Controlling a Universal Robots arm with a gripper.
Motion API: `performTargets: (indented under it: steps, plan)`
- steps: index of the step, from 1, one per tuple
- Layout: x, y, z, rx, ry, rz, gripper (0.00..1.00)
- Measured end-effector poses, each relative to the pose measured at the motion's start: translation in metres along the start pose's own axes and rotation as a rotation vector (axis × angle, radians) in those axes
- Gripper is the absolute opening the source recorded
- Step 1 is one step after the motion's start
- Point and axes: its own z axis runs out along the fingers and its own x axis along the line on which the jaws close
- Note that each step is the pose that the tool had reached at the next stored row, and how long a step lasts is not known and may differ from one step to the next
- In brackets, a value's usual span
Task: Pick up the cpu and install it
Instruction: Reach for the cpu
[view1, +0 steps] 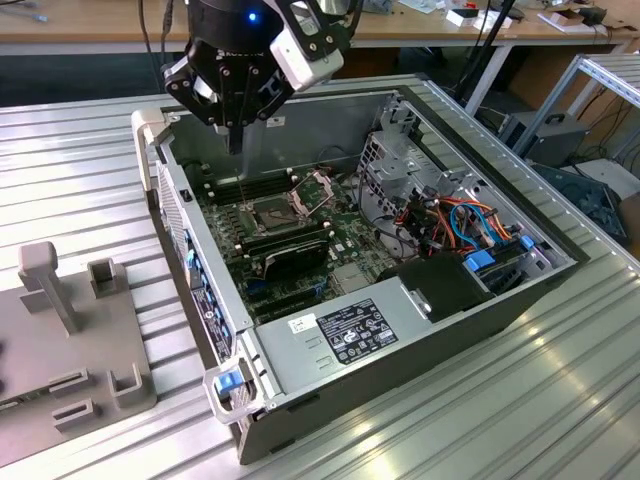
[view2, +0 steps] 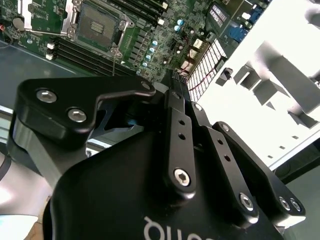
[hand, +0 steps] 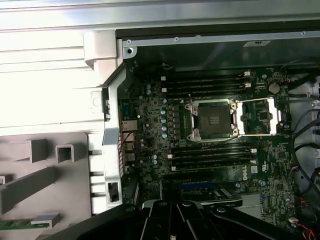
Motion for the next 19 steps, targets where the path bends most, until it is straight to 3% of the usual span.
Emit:
performTargets:
  steps: [19]
  plan:
    - [0.0184, -0.0014, -0.0005, 0.0000, 0.0000, 0.000, 0.11]
